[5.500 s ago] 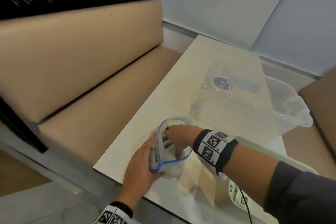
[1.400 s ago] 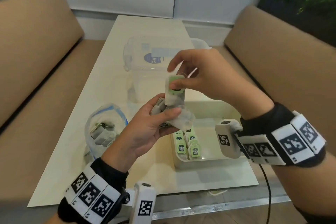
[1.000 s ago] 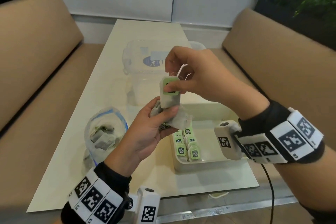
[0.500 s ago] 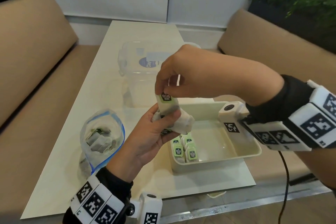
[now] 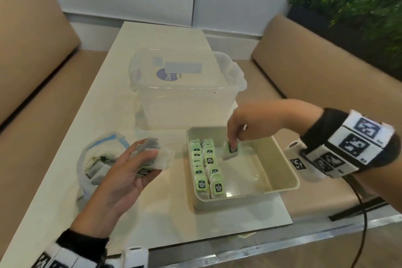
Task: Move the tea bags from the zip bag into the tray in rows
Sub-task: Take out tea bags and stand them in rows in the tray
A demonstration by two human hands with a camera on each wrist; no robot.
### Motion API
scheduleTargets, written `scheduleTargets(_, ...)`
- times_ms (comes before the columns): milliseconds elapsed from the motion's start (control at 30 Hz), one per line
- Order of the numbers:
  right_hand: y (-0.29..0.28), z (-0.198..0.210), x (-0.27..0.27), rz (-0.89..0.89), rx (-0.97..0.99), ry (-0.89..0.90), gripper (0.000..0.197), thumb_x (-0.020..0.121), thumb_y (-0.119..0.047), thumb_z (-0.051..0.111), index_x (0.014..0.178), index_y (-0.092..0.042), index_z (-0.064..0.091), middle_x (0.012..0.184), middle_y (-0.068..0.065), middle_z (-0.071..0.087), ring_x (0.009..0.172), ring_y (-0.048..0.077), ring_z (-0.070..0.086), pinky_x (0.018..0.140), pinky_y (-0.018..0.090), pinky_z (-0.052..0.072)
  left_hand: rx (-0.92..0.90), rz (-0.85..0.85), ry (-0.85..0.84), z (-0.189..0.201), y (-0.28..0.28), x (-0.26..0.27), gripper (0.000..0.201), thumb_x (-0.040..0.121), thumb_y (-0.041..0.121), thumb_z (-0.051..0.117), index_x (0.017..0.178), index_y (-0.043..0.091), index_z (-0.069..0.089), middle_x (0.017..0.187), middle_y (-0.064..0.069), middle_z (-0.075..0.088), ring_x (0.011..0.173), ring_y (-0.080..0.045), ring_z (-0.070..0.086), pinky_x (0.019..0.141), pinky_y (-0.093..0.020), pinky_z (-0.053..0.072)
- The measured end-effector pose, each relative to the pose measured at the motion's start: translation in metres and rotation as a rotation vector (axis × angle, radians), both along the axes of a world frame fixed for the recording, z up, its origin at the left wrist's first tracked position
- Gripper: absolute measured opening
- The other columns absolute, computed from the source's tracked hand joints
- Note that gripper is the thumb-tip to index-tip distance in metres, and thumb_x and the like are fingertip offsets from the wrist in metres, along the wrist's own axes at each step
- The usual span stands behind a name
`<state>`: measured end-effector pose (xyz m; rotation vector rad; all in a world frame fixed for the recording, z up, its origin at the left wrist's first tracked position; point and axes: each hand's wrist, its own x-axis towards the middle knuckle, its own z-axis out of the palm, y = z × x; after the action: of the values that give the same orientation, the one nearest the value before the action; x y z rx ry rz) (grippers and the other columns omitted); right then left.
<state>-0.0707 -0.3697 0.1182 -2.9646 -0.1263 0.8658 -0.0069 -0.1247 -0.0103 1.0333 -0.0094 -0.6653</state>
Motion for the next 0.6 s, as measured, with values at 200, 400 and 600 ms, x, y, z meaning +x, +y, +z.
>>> scheduleTargets(200,-0.041,-0.085,0.023,-0.035,-0.093,0.308,0.039,0.086,-0.010,0.043,0.105,-0.028,0.071,0.114,0.005,0.068,0.106,0.034,0.060,0.097,0.047,0.047,0.028,0.038,0.016,-0.007,0.010,0.003,0.043,0.079,0.006,0.059,0.122,0.011,0.058,0.110,-0.006,0.062,0.107,-0.024,0.057,0.057,-0.019,0.055)
scheduleTargets(400,-0.054,-0.111,0.043,-0.081,-0.102,0.216,0.046,0.088,0.002,0.039,0.117,-0.020,0.066,0.127,0.001,0.061,0.113,0.020,0.057,0.102,0.033,0.042,0.048,0.059,0.017,-0.008,0.011,0.003,0.044,0.078,0.005,0.059,0.121,0.011,0.059,0.113,-0.009,0.063,0.101,-0.022,0.060,0.056,-0.019,0.055)
scheduleTargets(600,-0.060,-0.123,0.050,-0.093,-0.106,0.118,0.047,0.087,0.001,0.038,0.121,-0.018,0.063,0.129,0.002,0.060,0.116,0.021,0.054,0.103,0.031,0.040,0.048,0.054,0.019,-0.007,0.007,0.004,0.039,0.076,0.006,0.060,0.115,0.011,0.061,0.109,-0.008,0.064,0.103,-0.024,0.060,0.058,-0.020,0.056)
